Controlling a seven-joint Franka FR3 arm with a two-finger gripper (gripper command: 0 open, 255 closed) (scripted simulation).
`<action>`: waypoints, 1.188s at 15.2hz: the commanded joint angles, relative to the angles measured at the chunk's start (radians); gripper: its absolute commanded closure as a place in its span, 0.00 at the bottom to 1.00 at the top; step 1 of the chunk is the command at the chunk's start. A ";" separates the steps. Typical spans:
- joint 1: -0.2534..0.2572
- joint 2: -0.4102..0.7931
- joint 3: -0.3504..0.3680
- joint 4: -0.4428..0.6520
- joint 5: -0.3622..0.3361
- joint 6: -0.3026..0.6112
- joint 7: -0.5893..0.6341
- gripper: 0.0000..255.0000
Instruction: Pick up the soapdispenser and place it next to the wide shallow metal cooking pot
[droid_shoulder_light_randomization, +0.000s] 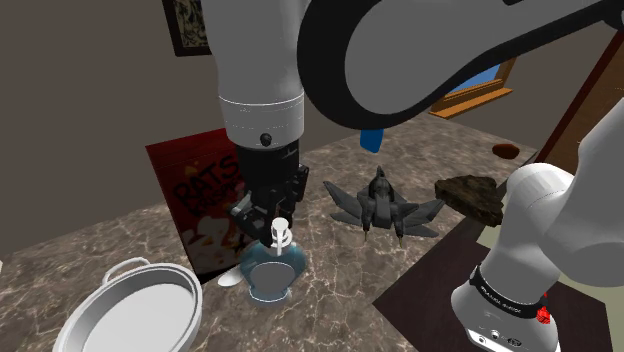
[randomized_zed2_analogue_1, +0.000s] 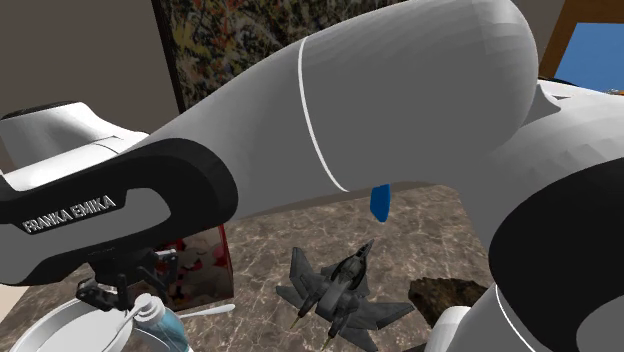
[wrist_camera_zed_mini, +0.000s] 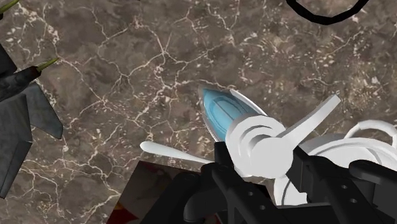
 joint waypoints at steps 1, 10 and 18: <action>0.000 0.000 0.000 -0.001 0.000 0.001 0.000 1.00; 0.000 -0.004 -0.001 0.028 0.001 -0.033 -0.001 0.00; -0.001 -0.009 -0.003 0.117 0.002 -0.126 -0.002 0.00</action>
